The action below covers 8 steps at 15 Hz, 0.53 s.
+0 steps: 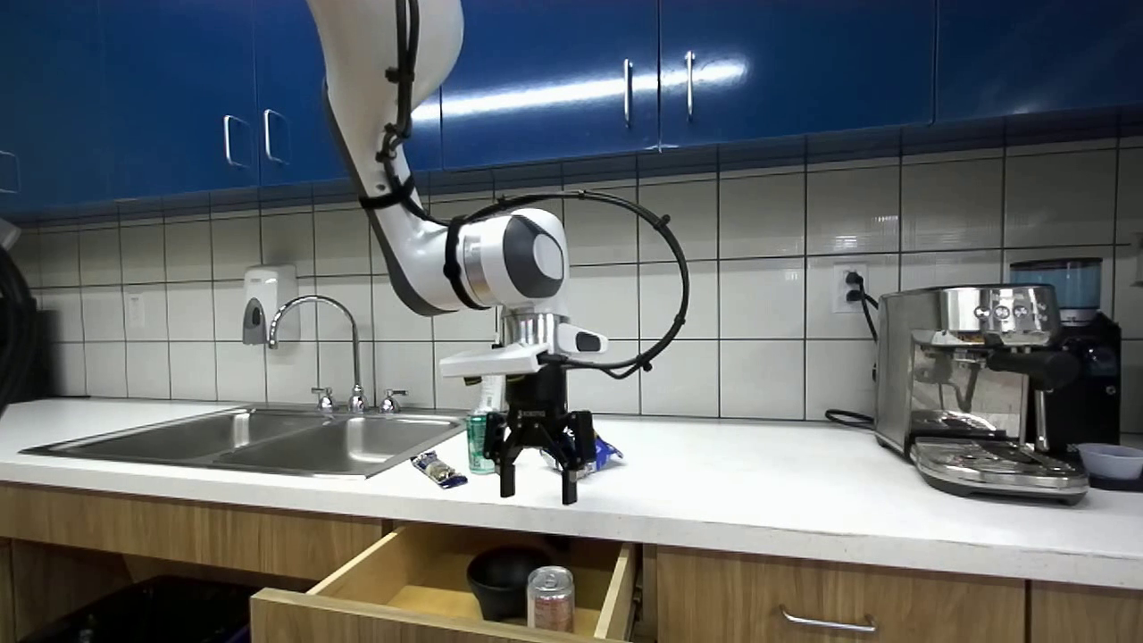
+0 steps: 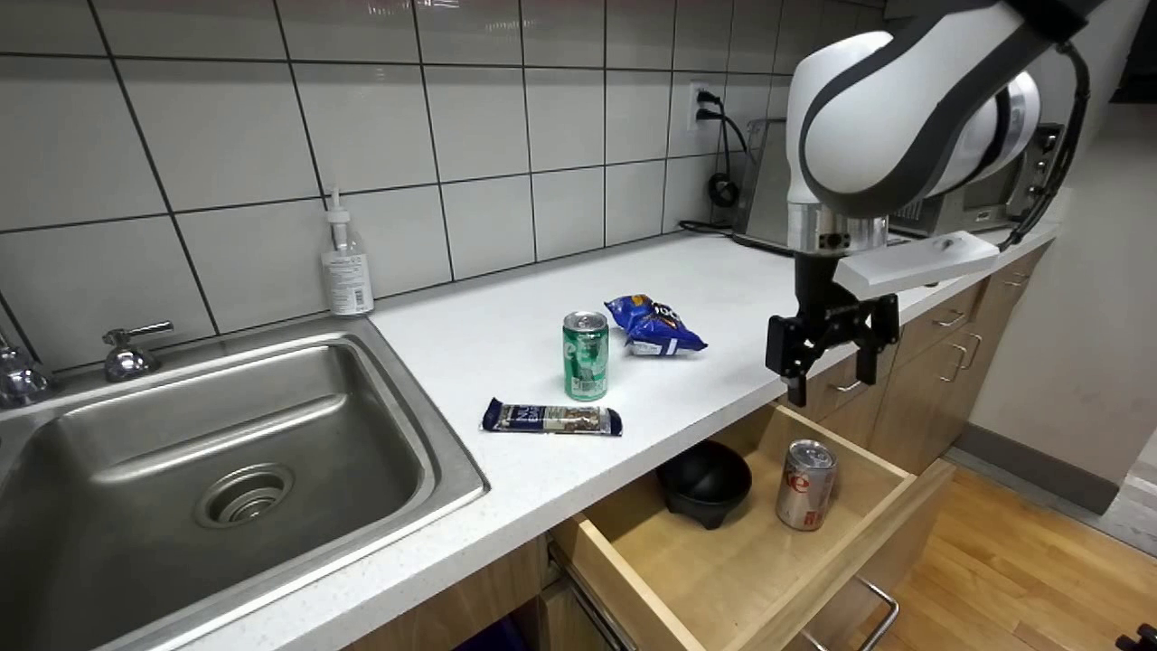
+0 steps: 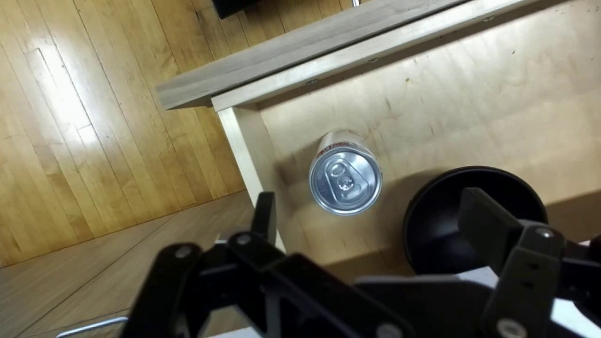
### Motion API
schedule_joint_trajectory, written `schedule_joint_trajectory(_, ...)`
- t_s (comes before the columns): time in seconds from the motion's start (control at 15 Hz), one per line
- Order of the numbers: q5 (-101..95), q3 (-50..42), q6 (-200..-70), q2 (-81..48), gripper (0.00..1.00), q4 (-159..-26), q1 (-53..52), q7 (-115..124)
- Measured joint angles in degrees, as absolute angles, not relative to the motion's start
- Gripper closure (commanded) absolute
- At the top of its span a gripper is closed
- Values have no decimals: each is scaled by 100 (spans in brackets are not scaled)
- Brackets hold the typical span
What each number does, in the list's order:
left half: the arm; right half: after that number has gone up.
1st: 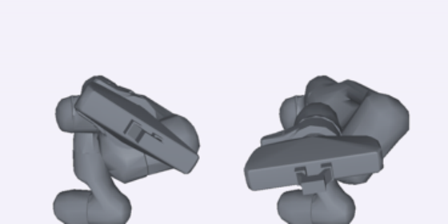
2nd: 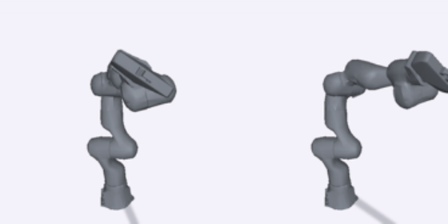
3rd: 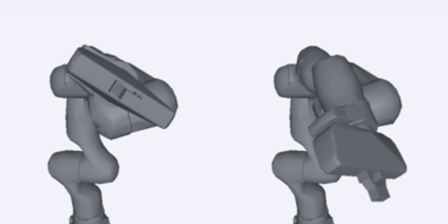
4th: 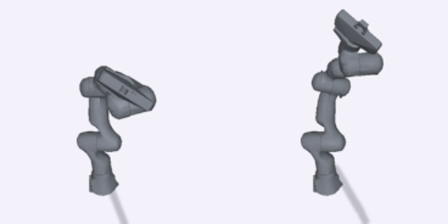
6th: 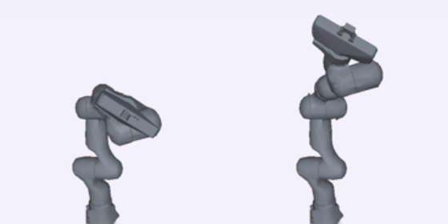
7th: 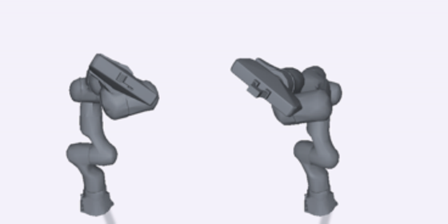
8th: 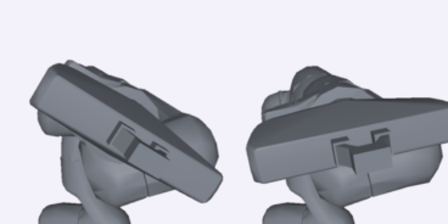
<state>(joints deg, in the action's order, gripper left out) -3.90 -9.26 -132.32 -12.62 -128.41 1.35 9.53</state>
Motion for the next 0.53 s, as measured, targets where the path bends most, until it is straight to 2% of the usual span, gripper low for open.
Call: schedule_joint_trajectory(0.53,-378,-591,-12640,-1027,0,-12231,134,-54)
